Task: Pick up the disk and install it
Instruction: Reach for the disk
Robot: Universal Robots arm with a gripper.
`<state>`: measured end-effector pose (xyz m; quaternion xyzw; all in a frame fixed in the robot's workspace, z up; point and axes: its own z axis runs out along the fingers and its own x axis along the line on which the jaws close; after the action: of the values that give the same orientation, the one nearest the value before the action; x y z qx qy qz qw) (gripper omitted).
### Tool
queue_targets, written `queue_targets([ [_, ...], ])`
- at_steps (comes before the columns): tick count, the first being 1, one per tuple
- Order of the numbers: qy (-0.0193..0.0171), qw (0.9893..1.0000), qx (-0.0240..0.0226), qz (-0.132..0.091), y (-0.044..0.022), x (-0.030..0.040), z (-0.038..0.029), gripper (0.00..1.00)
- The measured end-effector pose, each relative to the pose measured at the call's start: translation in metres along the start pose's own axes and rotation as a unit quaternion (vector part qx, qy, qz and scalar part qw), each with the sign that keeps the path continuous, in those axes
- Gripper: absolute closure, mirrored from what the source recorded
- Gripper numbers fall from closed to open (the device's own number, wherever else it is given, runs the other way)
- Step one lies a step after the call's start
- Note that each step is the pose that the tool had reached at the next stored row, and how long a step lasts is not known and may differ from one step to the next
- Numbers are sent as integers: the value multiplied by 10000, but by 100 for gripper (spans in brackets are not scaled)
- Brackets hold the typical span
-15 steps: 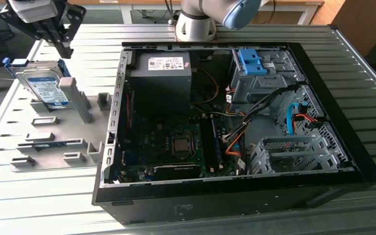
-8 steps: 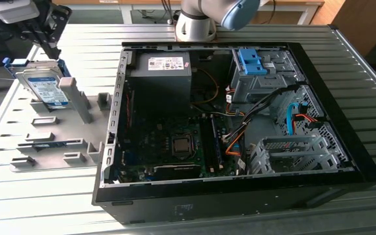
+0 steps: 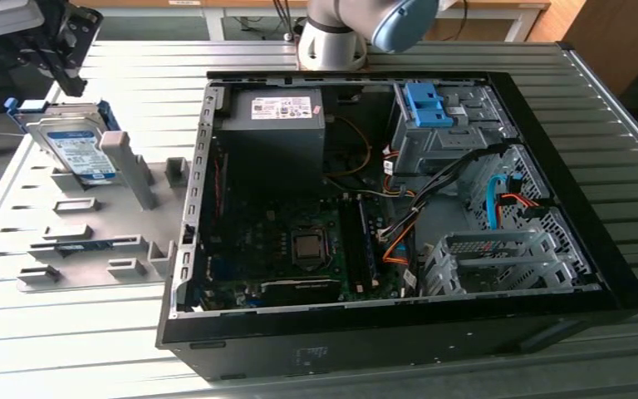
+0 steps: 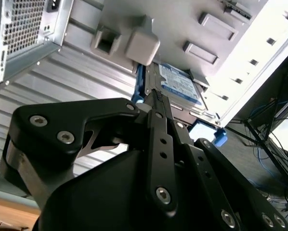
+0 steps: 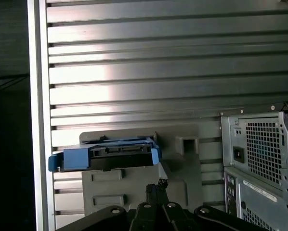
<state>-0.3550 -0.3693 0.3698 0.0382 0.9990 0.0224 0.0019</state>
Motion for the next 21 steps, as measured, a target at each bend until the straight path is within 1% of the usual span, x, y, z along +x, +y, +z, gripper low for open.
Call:
queue_targets([
  [5, 17, 10000, 1, 0, 51, 169, 47, 89],
  [7, 23, 10000, 2, 1, 59, 239, 67, 89],
  [11, 26, 10000, 8, 0, 72, 401, 119, 89],
  [12, 25, 10000, 8, 1, 75, 451, 131, 89],
  [16, 25, 10000, 8, 1, 94, 630, 160, 89],
  [17, 25, 10000, 9, 1, 93, 654, 162, 89],
  [18, 25, 10000, 8, 1, 93, 660, 163, 89],
  [21, 25, 10000, 8, 0, 92, 662, 164, 89],
])
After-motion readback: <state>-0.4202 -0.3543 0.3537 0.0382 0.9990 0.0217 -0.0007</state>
